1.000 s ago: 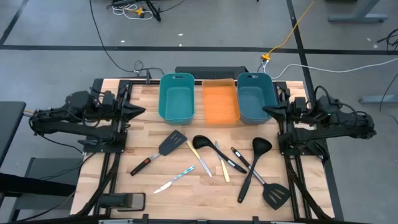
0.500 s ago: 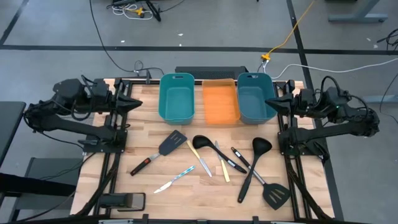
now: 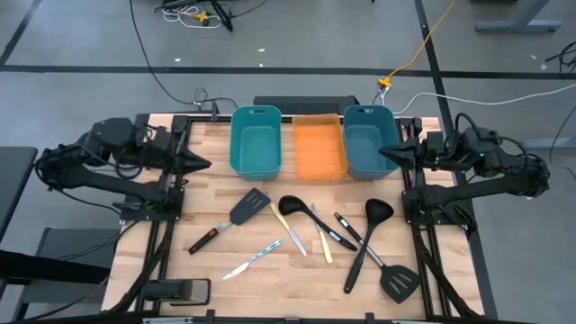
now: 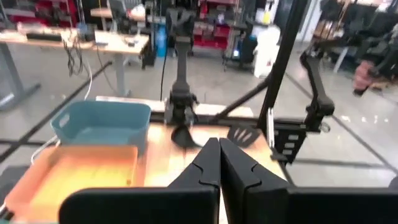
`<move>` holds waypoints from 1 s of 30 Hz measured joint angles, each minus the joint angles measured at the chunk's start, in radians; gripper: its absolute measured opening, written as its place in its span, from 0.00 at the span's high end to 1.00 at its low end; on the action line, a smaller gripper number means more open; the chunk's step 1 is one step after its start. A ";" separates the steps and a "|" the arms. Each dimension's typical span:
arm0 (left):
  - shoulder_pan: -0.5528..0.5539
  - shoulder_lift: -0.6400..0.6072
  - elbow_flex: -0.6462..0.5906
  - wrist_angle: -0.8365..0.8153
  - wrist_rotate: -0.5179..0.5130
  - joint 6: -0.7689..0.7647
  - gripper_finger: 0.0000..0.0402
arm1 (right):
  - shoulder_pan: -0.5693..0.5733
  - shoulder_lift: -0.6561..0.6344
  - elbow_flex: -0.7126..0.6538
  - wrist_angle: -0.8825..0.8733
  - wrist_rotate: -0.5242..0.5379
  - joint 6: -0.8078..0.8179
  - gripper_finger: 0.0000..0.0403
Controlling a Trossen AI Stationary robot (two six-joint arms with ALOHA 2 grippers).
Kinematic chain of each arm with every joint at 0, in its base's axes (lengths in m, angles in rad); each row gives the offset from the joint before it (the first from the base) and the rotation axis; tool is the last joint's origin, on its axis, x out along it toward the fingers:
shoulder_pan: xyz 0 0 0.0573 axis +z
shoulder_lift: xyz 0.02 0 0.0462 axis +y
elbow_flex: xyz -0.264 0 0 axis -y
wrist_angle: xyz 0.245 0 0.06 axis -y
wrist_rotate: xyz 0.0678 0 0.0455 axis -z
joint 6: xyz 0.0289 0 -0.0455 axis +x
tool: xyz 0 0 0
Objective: Pick & Place Kitchen Items
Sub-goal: Put the left black spatula into the blue bin
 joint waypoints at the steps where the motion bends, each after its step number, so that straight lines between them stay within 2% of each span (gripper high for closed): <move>1: 0.000 0.002 0.000 -0.010 0.001 0.000 1.00 | 0.000 0.000 0.000 -0.006 0.000 0.000 0.99; 20: 0.000 0.014 0.000 -0.115 0.044 -0.026 0.99 | 0.000 0.000 0.000 -0.014 0.002 -0.008 0.99; 30: 0.000 0.091 -0.001 -0.119 0.116 -0.060 1.00 | 0.000 0.000 0.000 -0.014 0.004 -0.008 0.99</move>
